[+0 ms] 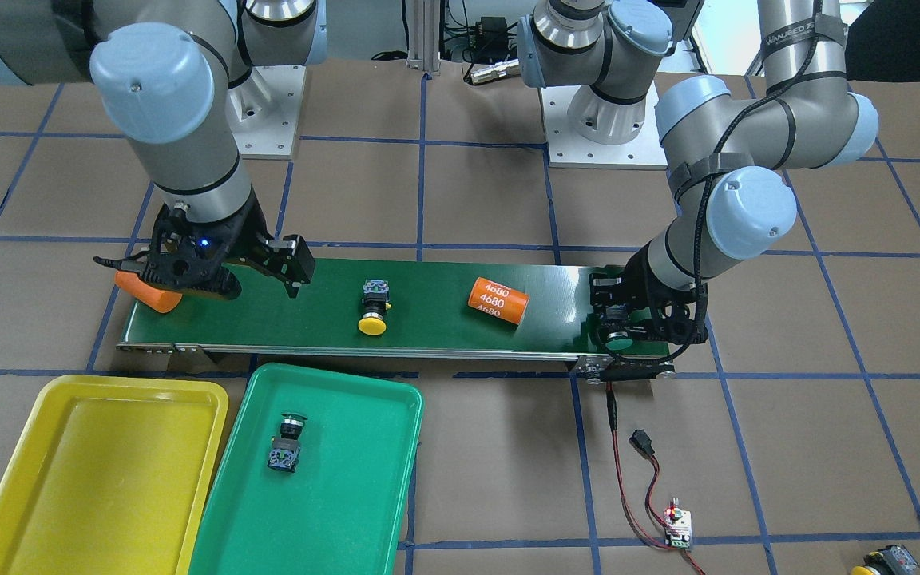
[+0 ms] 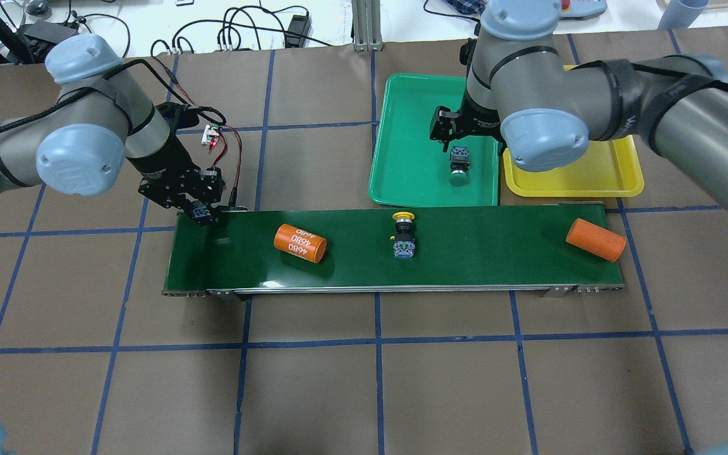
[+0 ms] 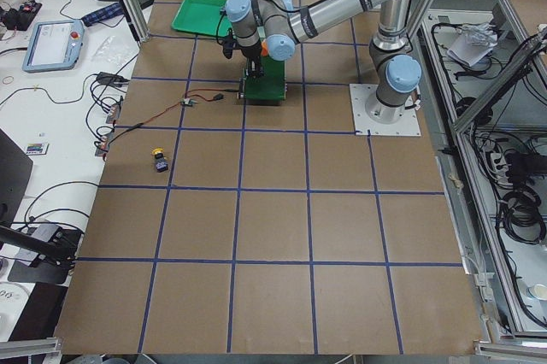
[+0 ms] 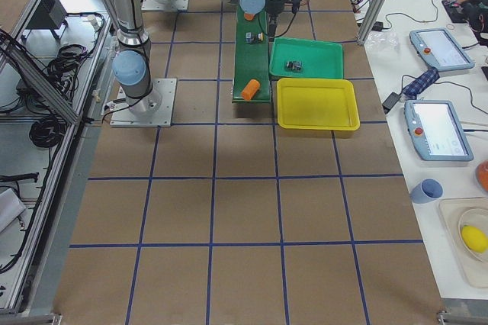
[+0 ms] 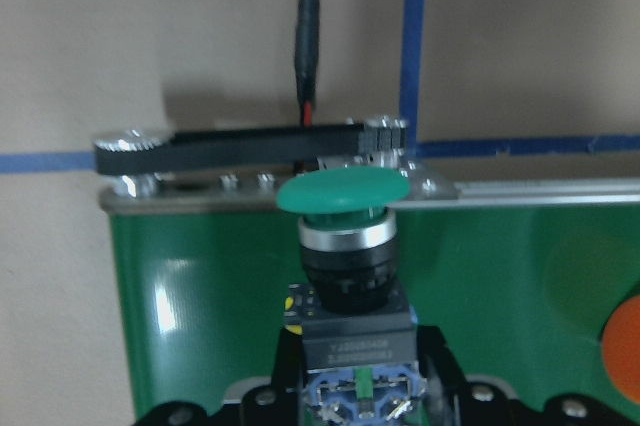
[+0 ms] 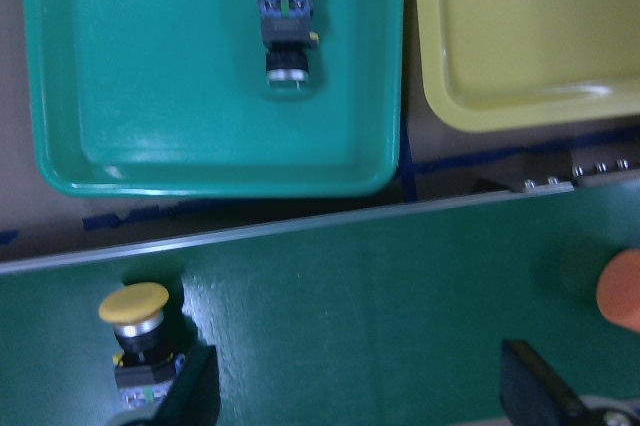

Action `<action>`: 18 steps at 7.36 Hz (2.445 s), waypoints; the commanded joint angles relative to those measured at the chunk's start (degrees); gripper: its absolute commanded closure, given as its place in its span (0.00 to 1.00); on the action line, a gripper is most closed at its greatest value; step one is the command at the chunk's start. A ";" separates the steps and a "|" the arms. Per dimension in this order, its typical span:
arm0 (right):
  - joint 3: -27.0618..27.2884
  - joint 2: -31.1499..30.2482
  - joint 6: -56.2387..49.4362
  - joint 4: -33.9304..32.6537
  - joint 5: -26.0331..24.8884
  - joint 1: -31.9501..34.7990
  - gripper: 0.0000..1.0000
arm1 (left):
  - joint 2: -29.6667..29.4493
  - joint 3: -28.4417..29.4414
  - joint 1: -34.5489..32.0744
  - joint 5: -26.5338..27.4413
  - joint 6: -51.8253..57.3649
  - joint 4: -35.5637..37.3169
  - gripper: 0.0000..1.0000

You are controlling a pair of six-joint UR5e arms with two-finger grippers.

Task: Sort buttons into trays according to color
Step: 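Release button into green tray with right gripper while left places one on belt, then grasp yellow-capped button with right gripper while left grasps another yellow button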

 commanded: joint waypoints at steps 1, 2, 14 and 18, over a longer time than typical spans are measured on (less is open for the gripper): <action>2.51 -4.83 3.07 7.32 -4.60 -0.23 0.00 | 2.77 -2.99 -0.24 1.49 0.03 0.06 0.71; 3.48 -4.31 2.74 6.20 -3.94 -0.06 0.00 | 2.52 -3.70 -0.24 3.76 0.20 1.10 0.24; 7.80 8.35 2.38 -9.46 5.03 4.07 0.01 | -42.45 60.16 18.57 3.87 56.40 -3.72 0.00; 10.17 8.35 2.47 -9.81 4.59 3.28 0.73 | -48.19 63.88 19.62 0.35 57.16 -3.90 0.00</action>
